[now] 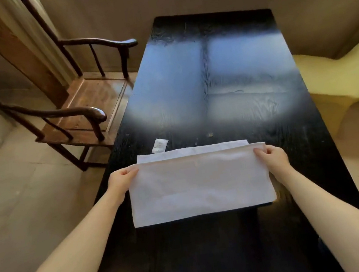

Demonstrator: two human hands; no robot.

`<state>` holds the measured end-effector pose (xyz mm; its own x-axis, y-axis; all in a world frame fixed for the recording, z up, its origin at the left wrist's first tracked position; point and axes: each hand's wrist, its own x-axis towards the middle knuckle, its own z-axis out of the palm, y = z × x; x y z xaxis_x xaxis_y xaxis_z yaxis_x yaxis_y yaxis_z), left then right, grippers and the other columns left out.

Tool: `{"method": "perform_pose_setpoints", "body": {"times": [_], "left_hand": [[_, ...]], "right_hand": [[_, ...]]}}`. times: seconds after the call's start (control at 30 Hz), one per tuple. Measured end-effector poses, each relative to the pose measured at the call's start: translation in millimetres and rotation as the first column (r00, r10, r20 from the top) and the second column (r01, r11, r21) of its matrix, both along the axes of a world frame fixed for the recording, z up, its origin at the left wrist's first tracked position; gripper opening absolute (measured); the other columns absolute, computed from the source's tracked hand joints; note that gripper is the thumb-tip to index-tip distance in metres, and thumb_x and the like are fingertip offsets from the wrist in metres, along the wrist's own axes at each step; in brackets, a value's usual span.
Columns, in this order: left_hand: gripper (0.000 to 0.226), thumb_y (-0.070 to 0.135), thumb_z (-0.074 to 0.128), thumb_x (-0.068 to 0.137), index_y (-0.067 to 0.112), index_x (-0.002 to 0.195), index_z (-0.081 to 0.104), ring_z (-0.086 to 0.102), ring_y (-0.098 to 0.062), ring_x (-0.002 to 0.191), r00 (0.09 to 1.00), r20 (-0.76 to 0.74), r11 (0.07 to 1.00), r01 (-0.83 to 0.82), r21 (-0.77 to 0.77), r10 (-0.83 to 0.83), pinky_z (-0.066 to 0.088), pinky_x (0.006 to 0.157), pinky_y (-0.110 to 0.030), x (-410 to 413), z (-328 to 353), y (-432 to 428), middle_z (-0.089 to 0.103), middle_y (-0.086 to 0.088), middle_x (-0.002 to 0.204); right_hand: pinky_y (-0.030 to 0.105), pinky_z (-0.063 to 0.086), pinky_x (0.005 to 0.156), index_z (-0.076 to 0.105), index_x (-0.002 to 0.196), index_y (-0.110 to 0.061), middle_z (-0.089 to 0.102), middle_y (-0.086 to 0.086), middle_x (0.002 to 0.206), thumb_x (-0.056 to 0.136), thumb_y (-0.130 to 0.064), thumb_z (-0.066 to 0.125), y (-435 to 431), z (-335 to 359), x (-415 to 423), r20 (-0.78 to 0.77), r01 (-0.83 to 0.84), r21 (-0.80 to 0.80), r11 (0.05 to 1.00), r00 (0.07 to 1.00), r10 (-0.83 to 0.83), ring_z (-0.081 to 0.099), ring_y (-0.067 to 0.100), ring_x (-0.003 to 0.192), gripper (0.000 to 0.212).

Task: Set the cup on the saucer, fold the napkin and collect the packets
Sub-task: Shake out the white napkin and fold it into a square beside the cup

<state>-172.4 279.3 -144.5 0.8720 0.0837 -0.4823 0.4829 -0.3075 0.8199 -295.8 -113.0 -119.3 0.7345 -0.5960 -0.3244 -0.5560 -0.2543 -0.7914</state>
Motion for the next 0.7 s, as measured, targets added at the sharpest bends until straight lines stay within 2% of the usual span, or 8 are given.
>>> {"method": "perform_pose_setpoints", "body": {"times": [0.1, 0.17, 0.33, 0.4, 0.47, 0.53, 0.6, 0.7], "left_hand": [[0.014, 0.02, 0.068, 0.082, 0.013, 0.092, 0.074, 0.067, -0.029, 0.09, 1.0, 0.002, 0.999, 0.001, 0.053, -0.001, 0.056, 0.082, -0.049, 29.1, -24.6, -5.2, 0.072, -0.013, 0.097], [0.006, 0.022, 0.068, 0.081, 0.02, 0.078, 0.073, 0.066, -0.029, 0.086, 1.0, 0.027, 0.995, 0.012, 0.101, -0.015, 0.055, 0.083, -0.052, 43.0, -37.3, -9.3, 0.073, -0.012, 0.092], [0.02, 0.025, 0.064, 0.079, 0.016, 0.062, 0.068, 0.057, -0.02, 0.065, 0.986, 0.103, 0.944, 0.096, 0.315, -0.134, 0.047, 0.059, -0.035, 66.8, -57.2, -19.2, 0.068, -0.005, 0.068], [0.024, 0.021, 0.06, 0.079, 0.004, 0.064, 0.066, 0.052, -0.022, 0.061, 0.952, 0.142, 0.875, 0.183, 0.448, -0.272, 0.039, 0.054, -0.033, 72.6, -63.3, -19.5, 0.064, -0.014, 0.065], [0.018, 0.014, 0.061, 0.08, 0.001, 0.073, 0.07, 0.057, -0.025, 0.077, 0.907, 0.205, 0.815, 0.207, 0.541, -0.367, 0.045, 0.065, -0.035, 77.5, -66.7, -19.6, 0.067, -0.016, 0.082], [0.013, 0.011, 0.063, 0.083, 0.002, 0.086, 0.071, 0.053, -0.028, 0.105, 0.883, 0.219, 0.786, 0.227, 0.576, -0.415, 0.041, 0.084, -0.034, 81.3, -65.9, -19.8, 0.062, -0.012, 0.108], [0.01, 0.009, 0.064, 0.081, 0.004, 0.087, 0.069, 0.051, -0.03, 0.107, 0.84, 0.209, 0.754, 0.305, 0.582, -0.501, 0.04, 0.086, -0.036, 86.3, -65.2, -19.3, 0.06, -0.011, 0.108], [0.017, 0.011, 0.067, 0.077, 0.009, 0.093, 0.063, 0.055, -0.027, 0.088, 0.82, 0.139, 0.732, 0.402, 0.55, -0.556, 0.041, 0.071, -0.032, 94.2, -62.0, -17.7, 0.057, -0.008, 0.094]], "right_hand": [[0.04, 0.048, 0.07, 0.063, 0.088, 0.006, 0.064, 0.027, 0.089, 0.09, -0.027, 0.053, -1.3, -26.6, 29.5, -0.018, 0.047, -0.064, 0.997, 0.999, -0.048, 0.057, 0.031, 0.076, 0.035], [0.034, 0.039, 0.064, 0.061, 0.085, 0.011, 0.059, 0.028, 0.077, 0.09, -0.025, 0.053, -4.6, -41.2, 45.1, -0.034, 0.056, -0.098, 0.994, 0.998, -0.059, 0.052, 0.029, 0.07, 0.038], [0.033, 0.033, 0.055, 0.047, 0.059, -0.01, 0.047, 0.004, 0.06, 0.088, -0.019, 0.052, -14.4, -66.9, 70.8, -0.08, 0.045, -0.237, 0.97, 0.995, -0.066, 0.047, 0.027, 0.068, 0.031], [0.038, 0.046, 0.069, 0.061, 0.083, -0.005, 0.06, 0.013, 0.084, 0.087, -0.016, 0.054, -17.3, -68.9, 77.7, -0.133, -0.002, -0.326, 0.945, 0.99, -0.044, 0.055, 0.033, 0.085, 0.013], [0.046, 0.047, 0.09, 0.058, 0.116, -0.005, 0.056, 0.019, 0.116, 0.084, -0.012, 0.058, -21.9, -70.5, 84.2, -0.218, -0.108, -0.389, 0.915, 0.976, 0.023, 0.051, 0.036, 0.109, 0.033], [0.046, 0.041, 0.097, 0.052, 0.128, -0.01, 0.047, 0.018, 0.129, 0.081, -0.009, 0.059, -26.9, -70.9, 90.4, -0.298, -0.244, -0.42, 0.874, 0.947, 0.121, 0.042, 0.037, 0.119, 0.047], [0.044, 0.039, 0.098, 0.053, 0.127, -0.012, 0.047, 0.016, 0.128, 0.081, -0.009, 0.06, -33.7, -68.6, 97.1, -0.357, -0.359, -0.411, 0.838, 0.909, 0.215, 0.042, 0.036, 0.118, 0.046], [0.044, 0.044, 0.093, 0.054, 0.12, -0.012, 0.055, 0.011, 0.108, 0.081, -0.013, 0.062, -44.5, -64.4, 103.9, -0.435, -0.459, -0.353, 0.815, 0.852, 0.291, 0.049, 0.031, 0.107, 0.039]]}}
